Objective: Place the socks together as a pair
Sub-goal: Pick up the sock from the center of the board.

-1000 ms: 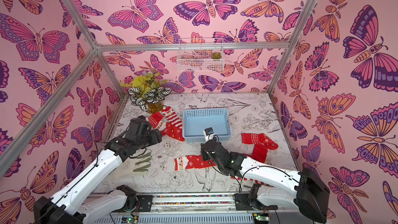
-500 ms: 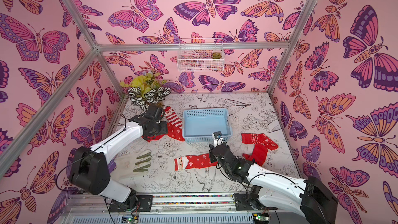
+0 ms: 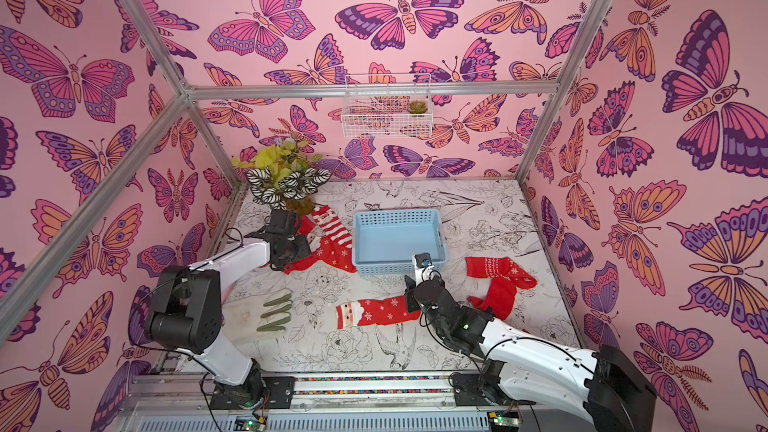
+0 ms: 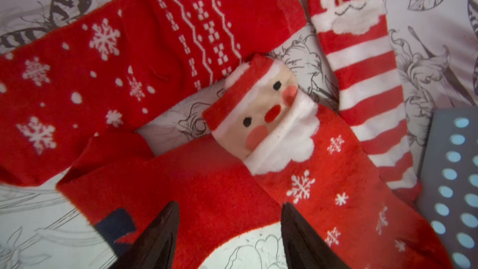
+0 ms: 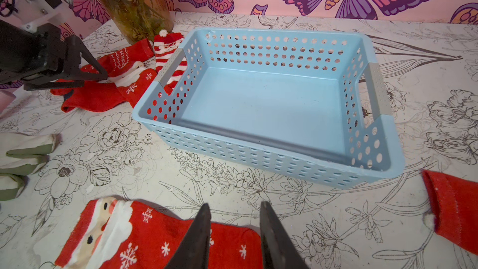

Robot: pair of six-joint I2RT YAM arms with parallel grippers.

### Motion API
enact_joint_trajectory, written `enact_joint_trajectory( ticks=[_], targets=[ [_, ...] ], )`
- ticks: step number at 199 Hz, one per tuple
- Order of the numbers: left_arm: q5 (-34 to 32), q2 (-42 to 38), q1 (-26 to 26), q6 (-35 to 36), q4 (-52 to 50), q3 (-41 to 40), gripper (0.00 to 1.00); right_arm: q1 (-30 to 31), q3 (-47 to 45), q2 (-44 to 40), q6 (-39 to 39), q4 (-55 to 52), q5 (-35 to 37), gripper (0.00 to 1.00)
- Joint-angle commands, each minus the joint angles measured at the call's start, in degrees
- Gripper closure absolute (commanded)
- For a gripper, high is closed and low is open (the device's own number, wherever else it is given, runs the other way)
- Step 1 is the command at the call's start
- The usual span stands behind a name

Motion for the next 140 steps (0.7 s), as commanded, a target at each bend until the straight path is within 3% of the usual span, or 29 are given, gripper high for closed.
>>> enact_joint_trajectory(
  ticks=[1,140],
  targets=[
    [2.6,2.9,0.8,-2.4,5.6,-0.2,0.38,-0.3,-0.6,-1.1,-1.0,1.1,0.5,0.66],
    [1.8,7.5,1.5,-7.8,13.3,-1.2,0.51,-0.3,0.2,1.7,-1.0,2.1,-0.1,0.65]
  ],
)
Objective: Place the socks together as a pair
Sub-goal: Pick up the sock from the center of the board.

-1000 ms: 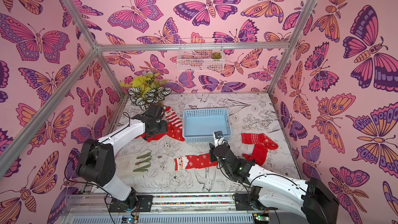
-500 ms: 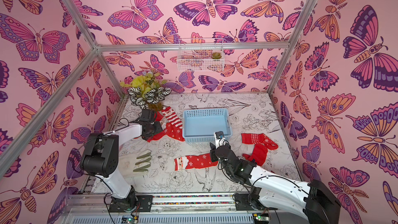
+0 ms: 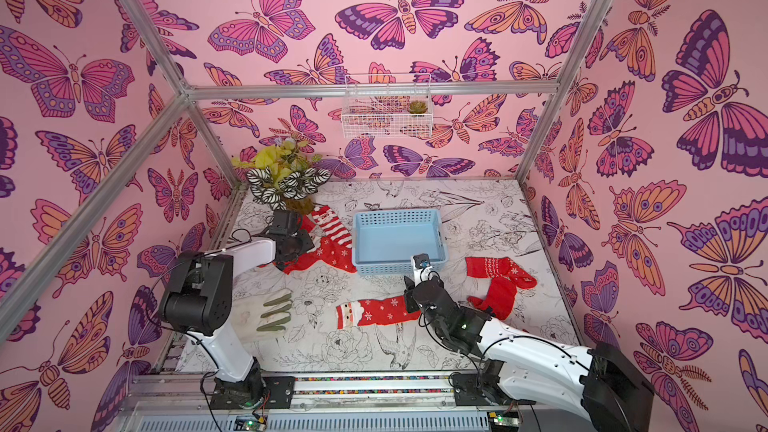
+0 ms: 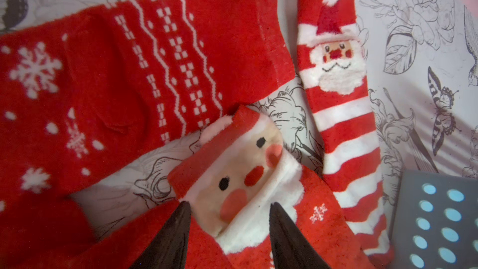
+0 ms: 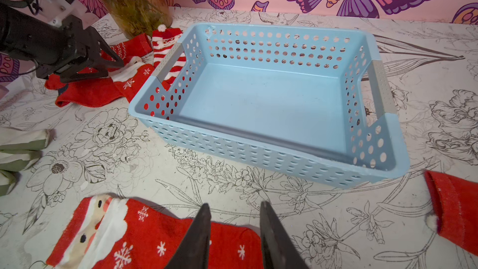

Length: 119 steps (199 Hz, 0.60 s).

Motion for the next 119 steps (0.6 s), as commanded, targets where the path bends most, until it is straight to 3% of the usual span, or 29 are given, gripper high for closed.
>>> enact_joint_trajectory(
  ticks=[1,95,119],
  targets=[
    [-0.4,1.4,0.4,-1.2,1.3,-1.0,0.51,-0.3,0.8,0.3,-0.6,0.4,-0.1,0.65],
    [-4.2,0.7,0.4,-6.1,2.1,-3.7,0.56,-0.3,1.6,1.9,-1.1,0.3,-0.6,0.66],
    [-3.6,1.1,0.4,-6.7,2.8,-3.8,0.62,-0.3,1.7,1.9,-1.3,0.2,-0.6,0.66]
  ],
)
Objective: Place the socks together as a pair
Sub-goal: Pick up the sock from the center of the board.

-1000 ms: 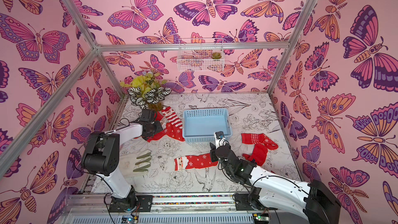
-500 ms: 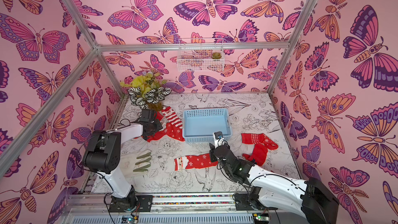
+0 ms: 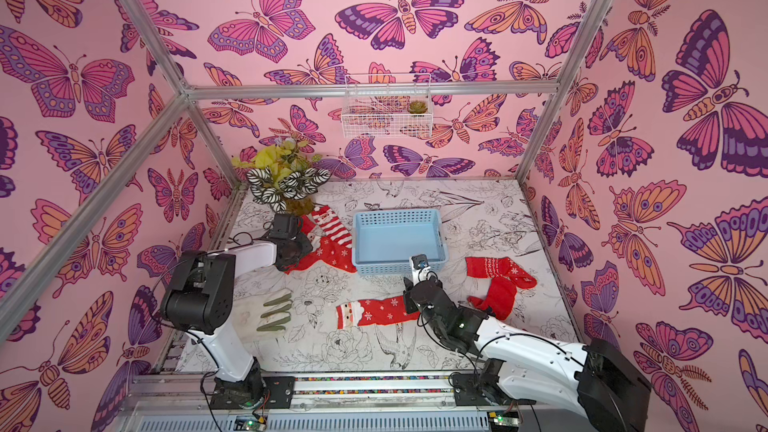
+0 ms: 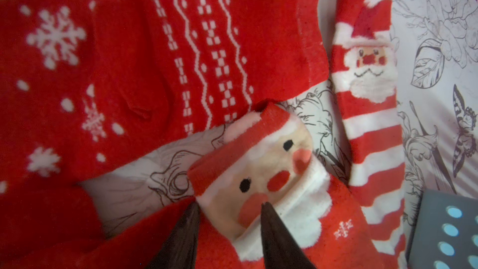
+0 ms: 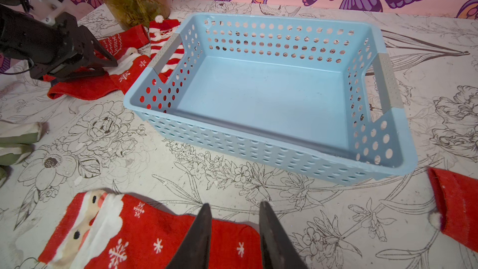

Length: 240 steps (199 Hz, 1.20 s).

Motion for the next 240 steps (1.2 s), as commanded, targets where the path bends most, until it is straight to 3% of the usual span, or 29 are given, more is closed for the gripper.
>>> enact_joint_trajectory(
  ticks=[1,42,125,179,240],
  targets=[
    [-1.2,0.6,0.4,-1.9,0.4,-1.2,0.62,-0.3,1.7,0.2,-1.2,0.1,-0.2,0.66],
    [-0.1,0.6,0.4,-3.3,0.7,-0.6,0.71,-0.3,2.3,1.2,-1.4,-0.3,-0.7,0.66],
    [1.1,-3.3,0.3,-4.2,1.5,-0.5,1.00,-0.3,2.6,1.6,-1.9,-0.4,-0.3,0.66],
    [3.3,-7.7,0.0,-4.4,1.5,-1.6,1.00,-0.3,2.5,1.6,-2.1,-0.5,0.1,0.66],
    [3.4,-22.7,-3.1,-3.6,1.4,-5.8,1.00,-0.3,1.6,-0.4,-2.2,0.2,0.2,0.66]
  ],
)
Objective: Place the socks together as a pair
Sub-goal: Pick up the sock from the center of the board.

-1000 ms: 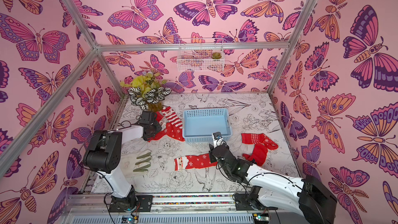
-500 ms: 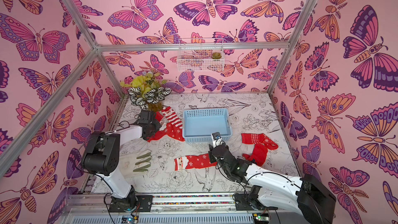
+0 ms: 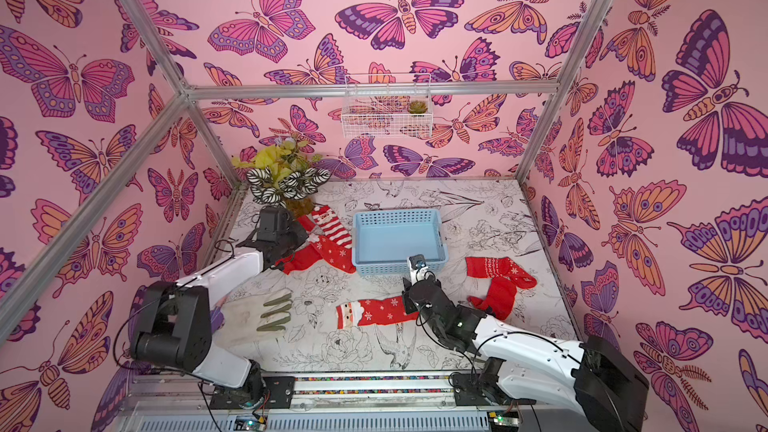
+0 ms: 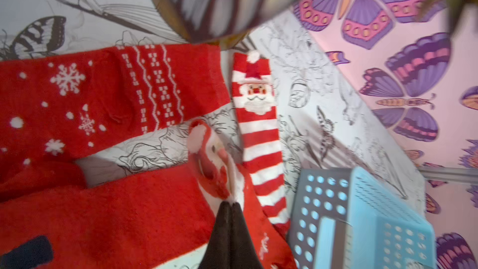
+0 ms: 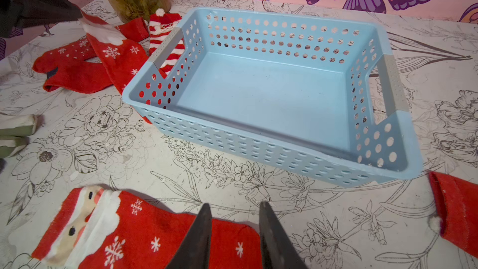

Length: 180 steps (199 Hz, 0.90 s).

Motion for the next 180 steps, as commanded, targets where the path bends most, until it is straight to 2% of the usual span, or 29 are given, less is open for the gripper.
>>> enact_joint_trajectory(
  ticks=[1,39,86,141,180],
  targets=[
    [0.0,-5.6,-1.5,0.1,0.1,-2.6,1.00,-0.3,1.1,-1.3,-0.8,0.2,0.5,0.66],
    [0.5,-16.7,-3.4,2.5,0.0,-4.7,1.00,-0.3,0.6,-2.4,-0.7,0.8,-0.3,0.66],
    [-4.4,-27.4,-10.4,10.4,-2.8,-4.3,1.00,-0.3,-0.1,-4.2,-1.2,0.7,1.2,0.66],
    [-5.7,-36.1,-18.3,13.8,-7.9,-4.3,1.00,-0.3,-0.8,-7.1,-0.1,-0.6,4.7,0.66],
    [-7.2,-37.5,-26.7,14.8,-8.9,-4.1,1.00,-0.3,-2.6,-11.4,0.4,-0.8,6.2,0.66]
  ],
)
